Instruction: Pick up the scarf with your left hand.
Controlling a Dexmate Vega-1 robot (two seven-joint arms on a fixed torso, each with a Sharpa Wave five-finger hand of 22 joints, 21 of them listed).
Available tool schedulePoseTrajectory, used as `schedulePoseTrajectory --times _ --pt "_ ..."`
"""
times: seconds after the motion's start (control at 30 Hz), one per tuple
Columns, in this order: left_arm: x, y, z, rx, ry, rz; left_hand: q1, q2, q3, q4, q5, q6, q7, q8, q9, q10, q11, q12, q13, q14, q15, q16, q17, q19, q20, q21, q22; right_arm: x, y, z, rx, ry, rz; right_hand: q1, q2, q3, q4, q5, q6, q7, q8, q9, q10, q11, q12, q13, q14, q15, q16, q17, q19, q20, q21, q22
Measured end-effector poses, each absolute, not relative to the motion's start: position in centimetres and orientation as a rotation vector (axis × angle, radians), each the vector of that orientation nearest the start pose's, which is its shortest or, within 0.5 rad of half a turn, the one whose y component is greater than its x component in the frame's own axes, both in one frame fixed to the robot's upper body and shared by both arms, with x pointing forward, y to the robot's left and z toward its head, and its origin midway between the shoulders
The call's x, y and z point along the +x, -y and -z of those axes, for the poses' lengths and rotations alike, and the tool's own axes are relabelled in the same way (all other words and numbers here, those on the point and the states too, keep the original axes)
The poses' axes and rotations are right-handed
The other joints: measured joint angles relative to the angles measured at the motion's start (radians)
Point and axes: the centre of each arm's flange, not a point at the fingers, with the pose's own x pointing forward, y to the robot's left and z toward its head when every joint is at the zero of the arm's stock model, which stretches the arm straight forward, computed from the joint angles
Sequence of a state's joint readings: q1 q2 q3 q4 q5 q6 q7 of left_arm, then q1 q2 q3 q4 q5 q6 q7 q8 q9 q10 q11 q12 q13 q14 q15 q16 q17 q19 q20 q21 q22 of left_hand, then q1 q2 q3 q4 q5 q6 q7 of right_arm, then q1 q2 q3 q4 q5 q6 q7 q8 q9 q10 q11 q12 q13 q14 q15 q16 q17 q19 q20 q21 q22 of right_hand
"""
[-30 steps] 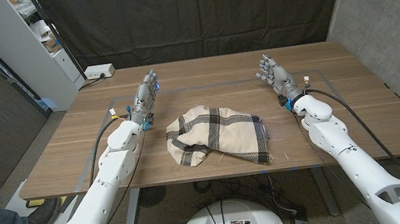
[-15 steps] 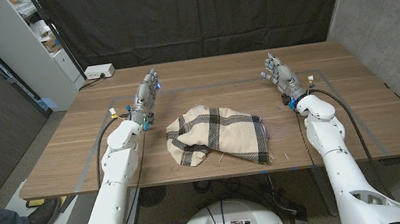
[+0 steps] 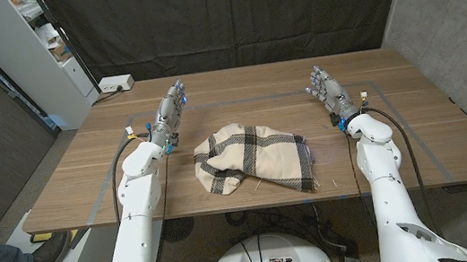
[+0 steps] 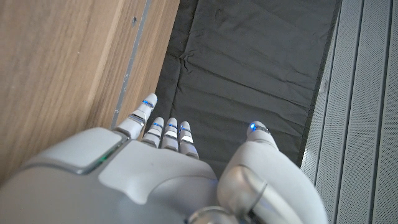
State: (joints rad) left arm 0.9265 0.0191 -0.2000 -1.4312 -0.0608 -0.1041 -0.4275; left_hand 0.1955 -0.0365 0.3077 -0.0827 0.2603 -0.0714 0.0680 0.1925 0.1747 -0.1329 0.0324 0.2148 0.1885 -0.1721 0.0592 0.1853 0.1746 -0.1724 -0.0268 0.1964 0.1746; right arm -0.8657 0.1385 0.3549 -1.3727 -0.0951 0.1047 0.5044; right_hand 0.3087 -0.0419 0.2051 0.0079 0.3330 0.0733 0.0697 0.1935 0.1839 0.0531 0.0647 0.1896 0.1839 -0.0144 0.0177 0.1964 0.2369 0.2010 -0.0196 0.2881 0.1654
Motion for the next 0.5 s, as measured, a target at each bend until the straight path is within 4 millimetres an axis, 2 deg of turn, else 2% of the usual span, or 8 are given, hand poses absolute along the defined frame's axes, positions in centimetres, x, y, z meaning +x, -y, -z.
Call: schedulePoseTrajectory --times 0.5 --pt "62.37 -28.75 1.86 0.051 0.648 0.24 0.008 0.008 0.004 -0.004 0.0 0.0 0.0 0.0 0.0 0.0 0.0 0.0 0.0 0.0 0.0 0.0 0.0 0.0 0.0 0.0 0.0 64.62 28.77 3.36 0.03 0.587 -0.197 0.0 0.0 0.0 0.0 0.0 0.0 0.0 0.0 0.0 0.0 0.0 0.0 0.0 0.0 0.0 0.0 -0.005 0.0 0.0 -0.004 0.0"
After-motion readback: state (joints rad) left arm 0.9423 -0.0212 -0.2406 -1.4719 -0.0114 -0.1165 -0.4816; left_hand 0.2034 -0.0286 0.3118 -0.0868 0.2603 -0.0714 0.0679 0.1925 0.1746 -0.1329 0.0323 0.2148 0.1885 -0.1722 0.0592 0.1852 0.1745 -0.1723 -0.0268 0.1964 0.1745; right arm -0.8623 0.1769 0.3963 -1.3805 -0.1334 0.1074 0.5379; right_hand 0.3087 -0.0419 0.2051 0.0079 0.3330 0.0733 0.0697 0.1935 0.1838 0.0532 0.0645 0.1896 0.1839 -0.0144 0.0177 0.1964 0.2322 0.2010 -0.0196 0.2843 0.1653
